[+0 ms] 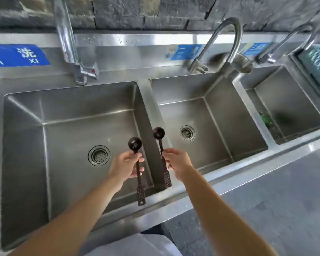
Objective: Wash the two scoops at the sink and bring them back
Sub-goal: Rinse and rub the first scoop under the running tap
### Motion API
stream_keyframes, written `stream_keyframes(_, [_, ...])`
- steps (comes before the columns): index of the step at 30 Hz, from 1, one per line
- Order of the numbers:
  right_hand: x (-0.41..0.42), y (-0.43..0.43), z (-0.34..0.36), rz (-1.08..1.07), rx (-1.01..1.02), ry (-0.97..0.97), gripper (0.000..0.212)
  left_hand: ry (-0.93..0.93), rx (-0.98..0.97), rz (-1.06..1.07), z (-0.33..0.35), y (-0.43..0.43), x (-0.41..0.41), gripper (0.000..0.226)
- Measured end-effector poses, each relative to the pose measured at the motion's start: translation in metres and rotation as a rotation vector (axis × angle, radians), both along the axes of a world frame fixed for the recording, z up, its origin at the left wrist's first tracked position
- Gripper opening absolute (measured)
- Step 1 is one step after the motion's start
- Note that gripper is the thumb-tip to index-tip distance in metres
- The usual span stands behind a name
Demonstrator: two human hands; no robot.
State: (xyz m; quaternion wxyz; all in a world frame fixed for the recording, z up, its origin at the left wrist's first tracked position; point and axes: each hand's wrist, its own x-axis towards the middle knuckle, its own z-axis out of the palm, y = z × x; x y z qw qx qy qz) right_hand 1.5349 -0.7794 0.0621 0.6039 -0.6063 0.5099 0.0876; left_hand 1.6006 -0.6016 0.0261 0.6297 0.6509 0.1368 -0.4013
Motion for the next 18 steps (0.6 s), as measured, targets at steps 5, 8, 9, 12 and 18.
stream_keyframes(5, [0.048,-0.049,-0.028,0.096,-0.009,0.088,0.019,0.104,0.064,0.2,-0.012,-0.029,0.019,0.019])
stream_keyframes(8, [0.064,-0.061,-0.041,0.116,-0.014,0.13,0.014,0.124,0.098,0.219,-0.016,-0.045,0.032,0.02])
stream_keyframes(9, [0.067,-0.063,-0.044,0.124,-0.013,0.144,0.014,0.129,0.106,0.219,-0.018,-0.049,0.036,0.02])
stream_keyframes(12, [0.073,-0.067,-0.053,0.173,-0.057,0.177,0.014,0.128,0.104,0.21,-0.02,-0.055,0.05,0.021])
stream_keyframes(18, [0.077,-0.065,-0.052,0.268,-0.217,0.202,0.012,0.135,0.072,0.204,-0.019,-0.045,0.065,0.031])
